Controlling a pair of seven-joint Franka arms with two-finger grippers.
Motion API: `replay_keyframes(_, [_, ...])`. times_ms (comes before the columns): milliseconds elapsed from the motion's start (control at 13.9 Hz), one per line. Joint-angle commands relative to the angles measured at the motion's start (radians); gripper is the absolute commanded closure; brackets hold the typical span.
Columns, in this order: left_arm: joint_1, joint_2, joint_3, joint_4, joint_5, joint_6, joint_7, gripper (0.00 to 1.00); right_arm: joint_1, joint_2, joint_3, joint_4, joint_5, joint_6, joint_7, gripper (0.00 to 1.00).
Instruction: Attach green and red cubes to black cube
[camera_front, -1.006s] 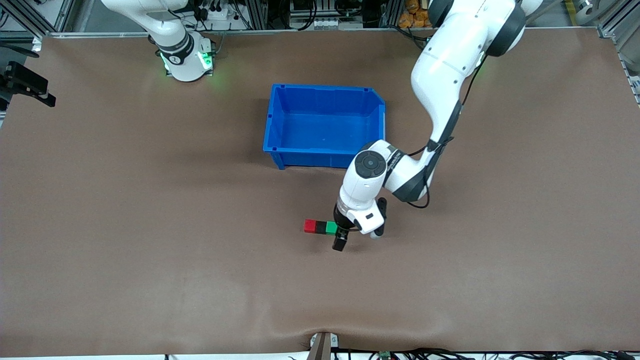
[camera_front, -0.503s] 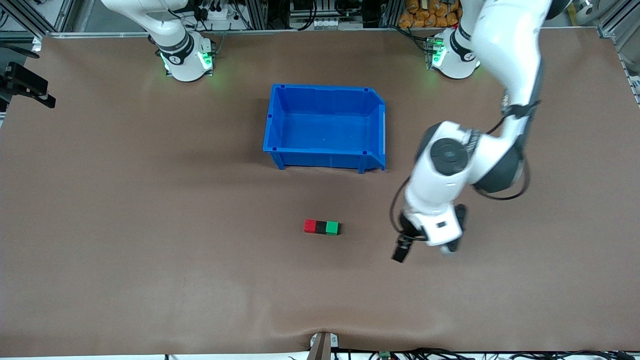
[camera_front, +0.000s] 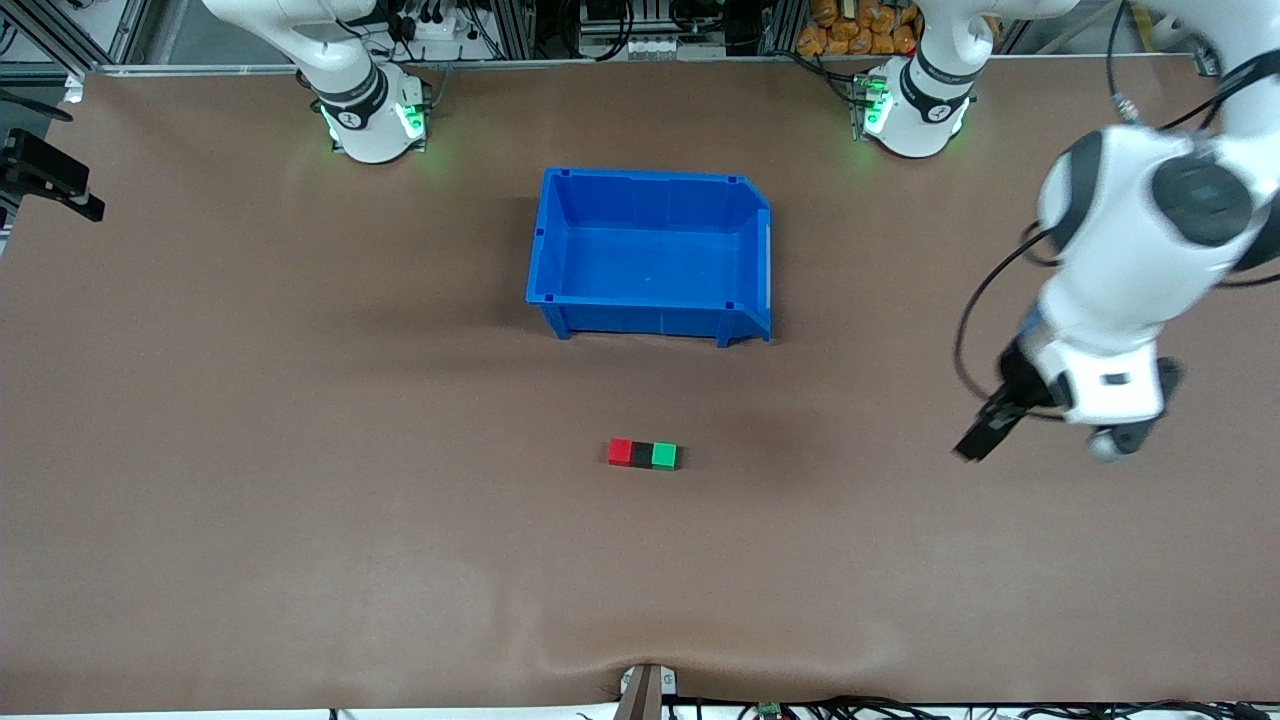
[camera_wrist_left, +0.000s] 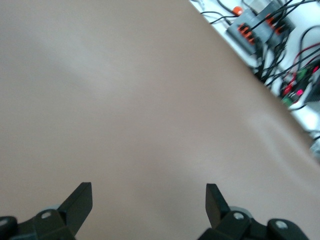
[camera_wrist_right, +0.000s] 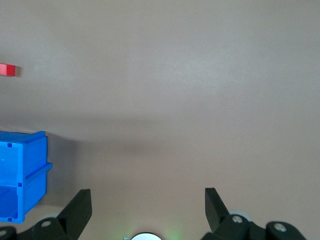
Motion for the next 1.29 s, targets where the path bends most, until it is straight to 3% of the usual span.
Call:
replay_keyframes(0, [0.075, -0.096, -0.015, -0.049, -0.039, -0.116, 0.259, 0.00, -0.010, 0.004, 0.010, 0.006, -0.001, 0.004, -0.011, 0.00])
replay_keyframes(359, [0.112, -0.187, -0.010, -0.043, -0.042, -0.346, 0.690, 0.00, -0.010, 0.004, 0.010, 0.006, 0.002, 0.002, -0.011, 0.00])
replay_keyframes(575, [0.092, -0.218, -0.008, -0.029, -0.033, -0.404, 0.758, 0.00, -0.014, 0.006, 0.010, 0.004, 0.002, 0.001, -0.011, 0.00])
replay_keyframes(934, [0.073, -0.210, -0.005, 0.070, -0.009, -0.533, 0.974, 0.00, -0.013, 0.006, 0.010, 0.004, 0.003, -0.001, -0.011, 0.00])
replay_keyframes(1222, [0.083, -0.202, -0.012, 0.127, -0.024, -0.604, 0.962, 0.00, -0.010, 0.006, 0.010, 0.003, 0.003, -0.001, -0.011, 0.00])
